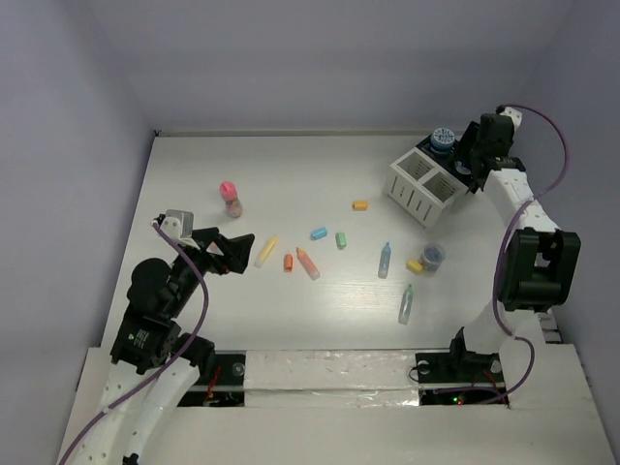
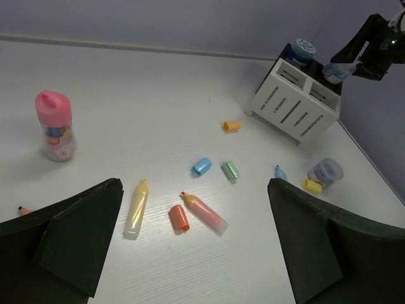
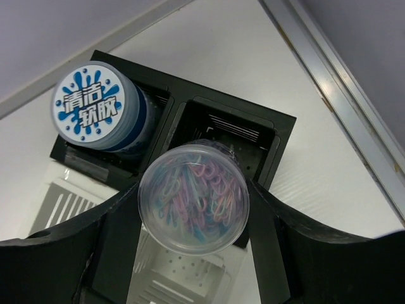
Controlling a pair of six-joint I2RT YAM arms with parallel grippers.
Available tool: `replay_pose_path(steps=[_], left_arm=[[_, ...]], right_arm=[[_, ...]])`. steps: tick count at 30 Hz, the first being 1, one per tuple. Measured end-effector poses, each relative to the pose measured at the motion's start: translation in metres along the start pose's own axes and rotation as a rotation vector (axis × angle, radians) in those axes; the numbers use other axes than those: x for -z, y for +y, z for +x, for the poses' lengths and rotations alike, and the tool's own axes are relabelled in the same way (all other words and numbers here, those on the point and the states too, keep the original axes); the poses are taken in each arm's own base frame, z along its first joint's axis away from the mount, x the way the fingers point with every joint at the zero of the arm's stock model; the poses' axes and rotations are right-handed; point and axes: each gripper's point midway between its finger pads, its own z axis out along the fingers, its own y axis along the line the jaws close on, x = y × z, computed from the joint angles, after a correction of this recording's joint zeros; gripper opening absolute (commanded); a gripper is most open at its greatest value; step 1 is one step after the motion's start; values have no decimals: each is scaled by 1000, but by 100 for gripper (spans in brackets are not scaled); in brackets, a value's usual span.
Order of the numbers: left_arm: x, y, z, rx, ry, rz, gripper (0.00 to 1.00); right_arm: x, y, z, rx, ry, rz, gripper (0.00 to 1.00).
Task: Sort the stationery into containers
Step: Place the stationery in the storage box.
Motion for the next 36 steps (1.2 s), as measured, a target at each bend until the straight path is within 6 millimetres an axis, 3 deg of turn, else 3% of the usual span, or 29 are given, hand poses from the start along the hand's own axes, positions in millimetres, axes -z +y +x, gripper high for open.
replay_pose_path(steps=[4,14,20,24,26,27,30,36], left_arm=[[0,1,0,0,-1,-3,99],[-1,1,1,0,3,-5,99],[-2,1,2,0,8,-7,99],[-2,1,2,1,8,-7,99],[-2,1,2,1,8,-7,99],[-2,1,2,1,8,-7,99],[-2,1,2,1,8,-7,99],[-1,1,1,0,6,-6,99]], right_arm=[[-12,-1,6,17,17,9,27],[-20,-2,-2,23,4,13,28],[-32,-3,0,29,14,23,34],[-34,-5,2,29,19,27,47],[-34,-6,1,28,18,29,67],[-34,-7,1,26,19,30,83],[-34,-7,0,22,17,31,98],[-17,-5,-9,11,-5,3,100]])
